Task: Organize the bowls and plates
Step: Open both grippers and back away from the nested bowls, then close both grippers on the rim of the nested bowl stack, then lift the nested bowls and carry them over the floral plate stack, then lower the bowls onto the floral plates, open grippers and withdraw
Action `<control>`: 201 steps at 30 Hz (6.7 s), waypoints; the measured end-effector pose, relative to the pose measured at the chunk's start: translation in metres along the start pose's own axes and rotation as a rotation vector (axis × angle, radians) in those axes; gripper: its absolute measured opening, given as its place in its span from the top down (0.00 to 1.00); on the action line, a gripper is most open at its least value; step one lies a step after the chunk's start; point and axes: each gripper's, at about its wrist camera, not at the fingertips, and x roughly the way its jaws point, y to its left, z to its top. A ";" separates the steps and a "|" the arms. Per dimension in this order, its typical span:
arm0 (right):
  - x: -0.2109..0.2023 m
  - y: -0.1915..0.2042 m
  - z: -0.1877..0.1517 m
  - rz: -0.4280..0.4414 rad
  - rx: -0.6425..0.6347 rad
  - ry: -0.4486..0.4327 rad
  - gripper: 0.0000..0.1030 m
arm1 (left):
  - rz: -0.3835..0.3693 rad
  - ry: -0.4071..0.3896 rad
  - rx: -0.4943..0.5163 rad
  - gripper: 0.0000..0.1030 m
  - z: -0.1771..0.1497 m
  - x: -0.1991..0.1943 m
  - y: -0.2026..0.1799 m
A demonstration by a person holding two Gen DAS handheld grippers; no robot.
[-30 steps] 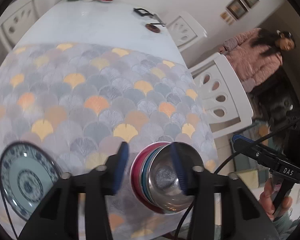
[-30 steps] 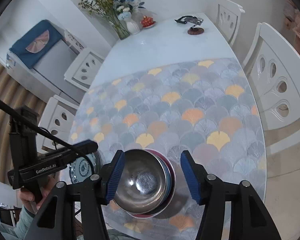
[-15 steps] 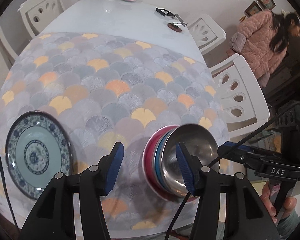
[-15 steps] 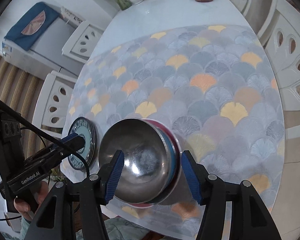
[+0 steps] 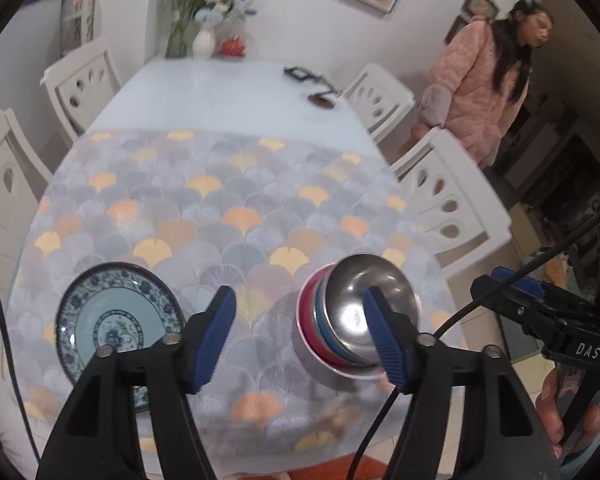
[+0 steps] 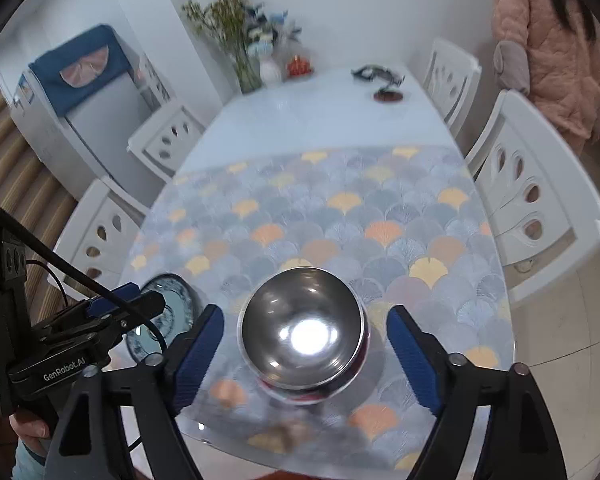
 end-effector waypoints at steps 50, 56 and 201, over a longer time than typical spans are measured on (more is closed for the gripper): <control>0.147 -0.102 -0.030 0.162 0.196 0.314 0.26 | -0.038 0.261 -0.315 0.55 -0.035 0.145 0.012; 0.172 -0.116 -0.034 0.223 0.228 0.373 0.31 | -0.078 0.295 -0.381 0.56 -0.041 0.159 0.021; -0.040 0.059 -0.065 0.188 0.077 0.044 0.10 | 0.145 -0.205 0.016 0.21 -0.045 -0.176 0.129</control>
